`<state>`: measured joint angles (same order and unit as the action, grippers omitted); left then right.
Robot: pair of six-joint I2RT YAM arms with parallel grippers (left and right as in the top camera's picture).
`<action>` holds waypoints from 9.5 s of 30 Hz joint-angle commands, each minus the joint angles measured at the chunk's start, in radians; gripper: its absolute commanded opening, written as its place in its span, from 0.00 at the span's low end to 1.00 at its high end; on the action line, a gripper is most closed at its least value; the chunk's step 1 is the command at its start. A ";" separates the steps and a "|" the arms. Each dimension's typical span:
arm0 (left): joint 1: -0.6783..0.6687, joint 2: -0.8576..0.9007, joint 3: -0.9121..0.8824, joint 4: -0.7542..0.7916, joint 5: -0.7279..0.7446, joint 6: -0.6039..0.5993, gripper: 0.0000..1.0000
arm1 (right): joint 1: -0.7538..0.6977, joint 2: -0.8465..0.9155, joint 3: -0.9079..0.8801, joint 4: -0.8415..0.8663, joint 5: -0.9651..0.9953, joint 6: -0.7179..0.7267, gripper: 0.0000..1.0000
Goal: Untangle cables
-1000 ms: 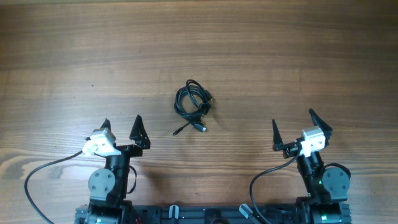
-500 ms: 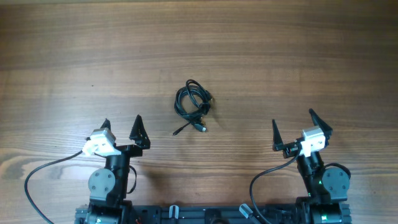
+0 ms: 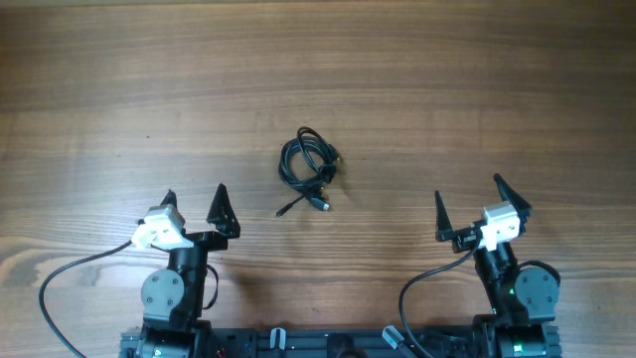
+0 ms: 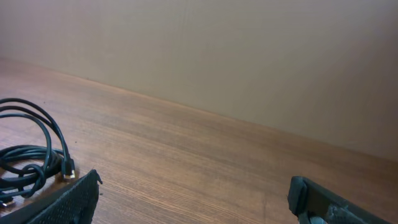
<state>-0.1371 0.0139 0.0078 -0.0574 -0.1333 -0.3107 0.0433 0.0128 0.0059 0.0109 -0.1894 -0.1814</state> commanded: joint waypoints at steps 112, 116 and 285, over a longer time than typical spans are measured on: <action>0.007 -0.005 -0.002 -0.003 -0.006 0.019 1.00 | 0.004 -0.008 -0.001 0.002 0.013 -0.002 1.00; 0.007 -0.005 -0.002 -0.003 -0.006 0.019 1.00 | 0.004 -0.008 -0.001 0.002 0.013 -0.002 1.00; 0.007 -0.005 0.077 0.208 -0.035 0.011 1.00 | 0.028 -0.008 -0.001 0.002 0.013 -0.002 1.00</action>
<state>-0.1371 0.0147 0.0177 0.1940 -0.1677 -0.3080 0.0658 0.0128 0.0059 0.0109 -0.1894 -0.1814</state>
